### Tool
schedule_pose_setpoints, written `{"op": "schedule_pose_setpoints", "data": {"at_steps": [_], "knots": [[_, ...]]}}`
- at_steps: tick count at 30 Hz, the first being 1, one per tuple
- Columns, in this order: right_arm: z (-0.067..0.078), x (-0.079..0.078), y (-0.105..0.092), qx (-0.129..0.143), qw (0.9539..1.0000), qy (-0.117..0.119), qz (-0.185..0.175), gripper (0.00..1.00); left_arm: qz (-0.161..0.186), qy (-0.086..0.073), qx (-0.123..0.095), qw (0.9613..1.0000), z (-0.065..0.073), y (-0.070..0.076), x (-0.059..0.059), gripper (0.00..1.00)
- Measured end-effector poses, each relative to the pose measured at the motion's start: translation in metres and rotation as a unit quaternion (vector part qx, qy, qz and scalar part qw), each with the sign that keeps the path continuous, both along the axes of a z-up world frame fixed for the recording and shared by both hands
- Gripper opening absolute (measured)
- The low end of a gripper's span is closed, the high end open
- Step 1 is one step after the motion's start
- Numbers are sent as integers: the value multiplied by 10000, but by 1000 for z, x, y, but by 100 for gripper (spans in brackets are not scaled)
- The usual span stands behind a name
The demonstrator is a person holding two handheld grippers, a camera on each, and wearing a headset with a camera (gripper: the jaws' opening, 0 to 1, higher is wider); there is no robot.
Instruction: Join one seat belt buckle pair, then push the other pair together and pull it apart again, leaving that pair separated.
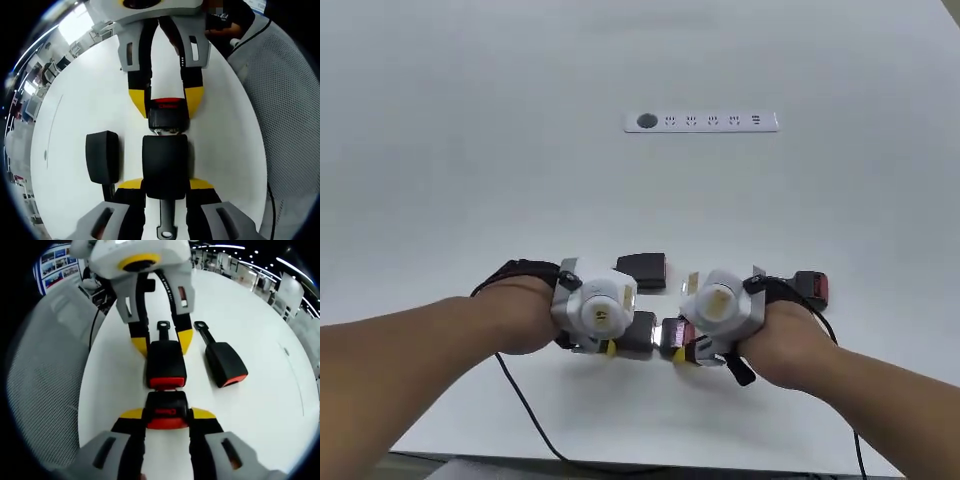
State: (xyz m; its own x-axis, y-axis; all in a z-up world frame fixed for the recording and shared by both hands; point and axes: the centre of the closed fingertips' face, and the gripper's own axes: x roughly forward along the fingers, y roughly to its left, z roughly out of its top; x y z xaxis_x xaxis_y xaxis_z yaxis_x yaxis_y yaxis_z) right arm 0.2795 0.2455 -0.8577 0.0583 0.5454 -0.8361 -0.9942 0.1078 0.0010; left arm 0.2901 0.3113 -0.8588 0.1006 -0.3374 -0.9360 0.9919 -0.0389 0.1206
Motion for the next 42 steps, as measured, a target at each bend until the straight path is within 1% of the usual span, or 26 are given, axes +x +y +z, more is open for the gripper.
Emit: {"op": "schedule_pose_setpoints", "data": {"at_steps": [1, 2, 4, 5, 7, 10, 20, 23, 25, 26, 27, 28, 30, 32, 33, 34, 35, 36, 37, 39, 42], "knots": [[-1, 1, -1, -23, 9999, -45, 114, 33, 10, 8, -13, 10000, 0, 0, 0, 31], [0, 1, -2, -13, 9999, -43, 132, 33, 31, 25, -21, 10000, 0, 0, 0, 31], [-1, 2, -4, 0, 9998, -57, 190, 33, -36, 7, -51, 10000, 0, -1, 0, 31], [-1, 3, -6, 36, 9999, -28, 166, 33, -40, -6, -87, 10000, 0, -1, -1, 30], [0, 3, -7, 91, 9998, -21, 173, 33, 93, -10, -188, 9998, 0, -1, -1, 30], [-1, 3, -6, 101, 9998, 10, 166, 33, 138, -27, -204, 9997, 0, -1, -1, 30], [-1, 4, -6, 84, 9999, -22, 141, 33, 235, -47, -279, 9993, 0, 0, -1, 30], [0, 4, -5, 61, 9999, 49, 77, 33, 212, -47, -216, 9995, 0, 0, -1, 31], [0, 4, -4, 17, 9999, 82, 95, 34, 295, -4, -171, 9994, 0, -1, -1, 32], [0, 4, -4, -75, 9999, 100, 58, 34, 261, -31, -68, 9996, 0, -1, -1, 32], [0, 4, -4, -185, 9997, 16, 129, 35, 279, -20, -10, 9996, 0, -2, -1, 32], [0, 3, -4, -211, 9996, -40, 173, 35, 305, -28, 34, 9995, 0, -2, -1, 32], [-1, 4, -5, -197, 9997, -53, 138, 35, 248, -96, 72, 9996, 1, -2, -3, 33], [0, 4, -5, -161, 9997, -94, 131, 35, 342, -126, 50, 9993, 1, 0, -2, 33], [2, 5, -6, -140, 9997, -147, 111, 35, 349, -82, 76, 9993, 3, 1, -4, 33], [2, 6, -6, -141, 9996, -188, 122, 35, 382, -84, 100, 9992, 5, 3, -5, 32], [7, 6, -7, -101, 9996, -229, 95, 35, 413, -124, 92, 9990, 9, 3, -4, 32], [11, 6, -6, -16, 9998, -193, 36, 34, 467, -176, 30, 9987, 14, 2, -4, 33], [16, 6, -7, 63, 9998, -165, 10, 34, 515, -274, -99, 9982, 22, -1, -2, 34], [24, 7, -9, 121, 9997, -216, -2, 33, 646, -262, -178, 9974, 31, -1, -4, 34], [34, 7, -13, 187, 9995, -257, 8, 33, 601, -334, -248, 9973, 41, -2, 0, 32]]}}
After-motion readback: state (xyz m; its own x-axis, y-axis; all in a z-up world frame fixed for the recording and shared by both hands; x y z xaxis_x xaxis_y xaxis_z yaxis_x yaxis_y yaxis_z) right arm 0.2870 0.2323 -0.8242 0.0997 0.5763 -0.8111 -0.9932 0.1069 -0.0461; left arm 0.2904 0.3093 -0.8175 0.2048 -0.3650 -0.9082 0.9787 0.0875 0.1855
